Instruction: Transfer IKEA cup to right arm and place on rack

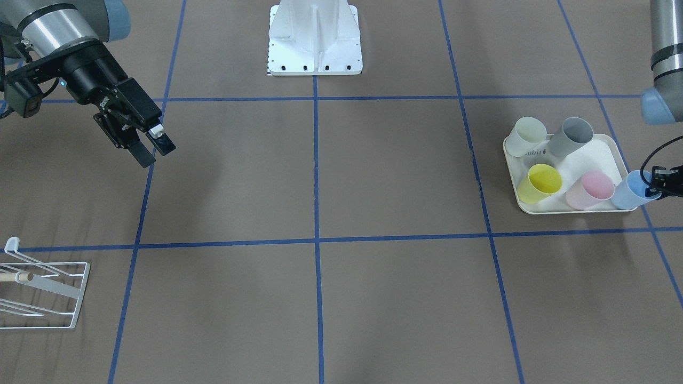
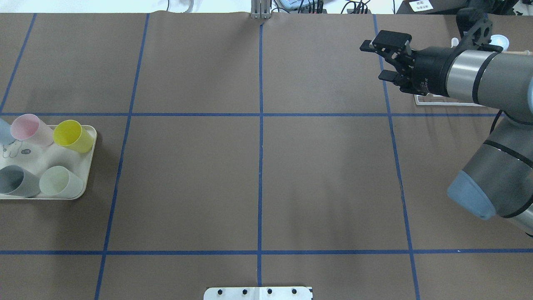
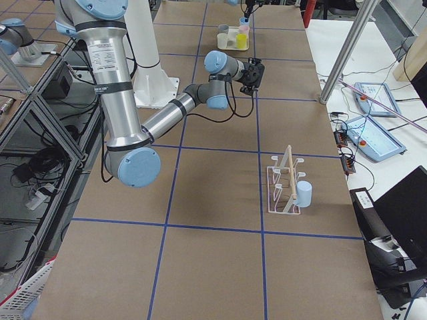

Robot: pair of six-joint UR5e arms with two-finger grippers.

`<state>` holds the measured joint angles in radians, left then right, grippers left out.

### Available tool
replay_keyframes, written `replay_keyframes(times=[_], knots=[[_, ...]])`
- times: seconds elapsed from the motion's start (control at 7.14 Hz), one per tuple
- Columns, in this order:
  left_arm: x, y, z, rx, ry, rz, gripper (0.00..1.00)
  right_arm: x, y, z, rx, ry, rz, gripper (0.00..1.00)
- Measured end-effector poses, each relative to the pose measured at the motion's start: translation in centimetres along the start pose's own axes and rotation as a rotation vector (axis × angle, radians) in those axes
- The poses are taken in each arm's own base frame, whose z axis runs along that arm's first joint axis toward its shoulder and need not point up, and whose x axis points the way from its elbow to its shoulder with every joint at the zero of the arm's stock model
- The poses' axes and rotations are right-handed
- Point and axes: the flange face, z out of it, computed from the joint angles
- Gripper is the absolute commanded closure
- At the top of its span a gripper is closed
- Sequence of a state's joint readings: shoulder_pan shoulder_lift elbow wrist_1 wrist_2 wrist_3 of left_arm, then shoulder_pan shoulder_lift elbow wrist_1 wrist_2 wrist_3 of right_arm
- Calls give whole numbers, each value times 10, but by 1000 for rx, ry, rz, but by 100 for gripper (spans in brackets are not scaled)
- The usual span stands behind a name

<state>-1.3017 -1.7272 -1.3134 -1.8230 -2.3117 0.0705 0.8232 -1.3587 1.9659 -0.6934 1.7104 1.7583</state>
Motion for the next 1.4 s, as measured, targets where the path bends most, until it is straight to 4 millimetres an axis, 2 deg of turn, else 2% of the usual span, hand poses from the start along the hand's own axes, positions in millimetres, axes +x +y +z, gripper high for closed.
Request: replay_keyframes(times=[0.98,1.12,1.26,1.4], knots=[[2,1,-7,13,-2,6,77,2,0,3,0,5,0,1],[2,1,-8,14,-2,6,95,2,0,3,0,5,0,0],[2,1,-8,15,-4,5,100,2,-1,2,1,5,0,1],[2,1,-10,18,-6,2,100,2,-1,2,1,5,0,0]])
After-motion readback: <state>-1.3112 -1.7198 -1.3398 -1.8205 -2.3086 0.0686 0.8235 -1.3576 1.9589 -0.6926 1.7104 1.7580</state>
